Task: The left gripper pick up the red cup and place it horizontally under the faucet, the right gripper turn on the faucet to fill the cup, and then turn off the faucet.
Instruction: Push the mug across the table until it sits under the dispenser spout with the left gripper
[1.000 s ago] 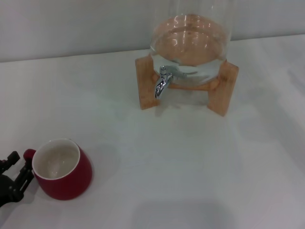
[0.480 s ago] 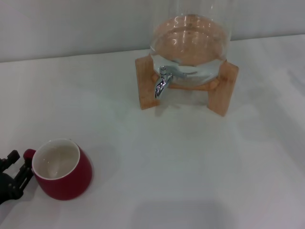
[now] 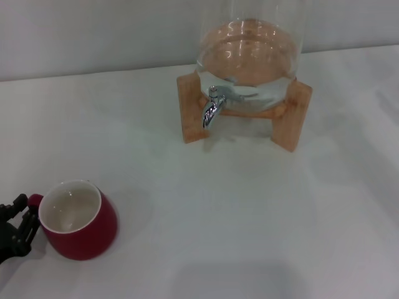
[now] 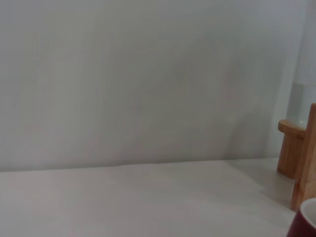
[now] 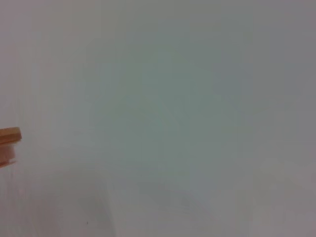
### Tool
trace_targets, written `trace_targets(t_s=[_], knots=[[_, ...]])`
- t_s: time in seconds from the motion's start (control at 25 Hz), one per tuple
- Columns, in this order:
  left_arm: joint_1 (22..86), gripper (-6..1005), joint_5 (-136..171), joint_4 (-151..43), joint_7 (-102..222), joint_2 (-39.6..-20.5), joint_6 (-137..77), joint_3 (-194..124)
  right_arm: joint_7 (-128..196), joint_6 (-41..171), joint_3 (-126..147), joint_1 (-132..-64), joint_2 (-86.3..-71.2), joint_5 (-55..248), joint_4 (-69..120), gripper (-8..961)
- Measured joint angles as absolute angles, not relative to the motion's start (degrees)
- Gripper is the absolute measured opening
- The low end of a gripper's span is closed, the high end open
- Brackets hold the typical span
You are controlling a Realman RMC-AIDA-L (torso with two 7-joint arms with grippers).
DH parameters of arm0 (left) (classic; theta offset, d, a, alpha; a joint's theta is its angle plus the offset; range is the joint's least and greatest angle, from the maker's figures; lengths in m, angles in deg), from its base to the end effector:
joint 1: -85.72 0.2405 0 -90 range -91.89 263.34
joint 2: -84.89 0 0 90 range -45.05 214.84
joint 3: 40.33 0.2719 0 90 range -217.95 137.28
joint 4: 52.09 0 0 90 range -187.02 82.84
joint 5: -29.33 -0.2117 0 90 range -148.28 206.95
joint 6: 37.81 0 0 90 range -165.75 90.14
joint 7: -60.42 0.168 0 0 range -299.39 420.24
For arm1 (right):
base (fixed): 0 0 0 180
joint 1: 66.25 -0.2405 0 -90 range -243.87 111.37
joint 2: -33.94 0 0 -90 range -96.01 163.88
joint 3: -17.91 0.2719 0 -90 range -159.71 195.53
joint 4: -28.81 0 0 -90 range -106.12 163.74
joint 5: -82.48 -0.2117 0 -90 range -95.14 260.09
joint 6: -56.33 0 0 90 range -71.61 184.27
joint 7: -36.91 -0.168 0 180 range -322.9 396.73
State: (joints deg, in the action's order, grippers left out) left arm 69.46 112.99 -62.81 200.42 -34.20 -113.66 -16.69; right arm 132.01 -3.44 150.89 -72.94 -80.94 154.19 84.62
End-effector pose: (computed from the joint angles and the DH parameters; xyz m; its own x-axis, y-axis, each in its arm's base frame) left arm -0.3767 0.2766 -0.0473 0.6749 0.2445 0.6963 0.7018 -0.5044 -0.5031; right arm 0.3620 0.3364 0.1478 0.5552 -0.1000 -0.8257 -0.8182 -0.2441 -0.5206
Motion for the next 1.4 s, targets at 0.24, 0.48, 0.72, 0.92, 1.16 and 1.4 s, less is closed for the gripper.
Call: trace_targets(t_s=[0.24, 0.48, 0.72, 0.92, 1.16, 1.4], knots=[[69.4, 321, 112.8, -63.0, 201.5, -34.2, -114.0, -16.6, 132.8, -3.4, 151.0, -73.1, -80.94, 153.9, 84.7, 630], [69.6, 177, 111.9, -64.3, 206.2, -34.46, -114.4, -16.6, 133.4, -3.4, 151.0, -72.9, -80.94, 153.0, 84.6, 630], [69.4, 167, 111.7, -64.4, 207.8, -34.47, -114.7, -16.6, 133.4, -3.4, 150.9, -72.9, -80.94, 153.0, 84.6, 630], [69.4, 144, 111.7, -64.4, 208.3, -34.46, -115.4, -16.6, 133.4, -3.6, 150.8, -72.8, -80.94, 152.9, 84.5, 630], [69.4, 144, 111.7, -64.4, 208.6, -34.54, -115.9, -16.6, 133.4, -3.7, 150.9, -72.8, -80.94, 152.9, 84.5, 630], [69.4, 144, 111.9, -64.0, 208.3, -34.55, -116.0, -16.6, 133.4, -3.7, 150.9, -72.8, -80.94, 152.9, 84.5, 630]])
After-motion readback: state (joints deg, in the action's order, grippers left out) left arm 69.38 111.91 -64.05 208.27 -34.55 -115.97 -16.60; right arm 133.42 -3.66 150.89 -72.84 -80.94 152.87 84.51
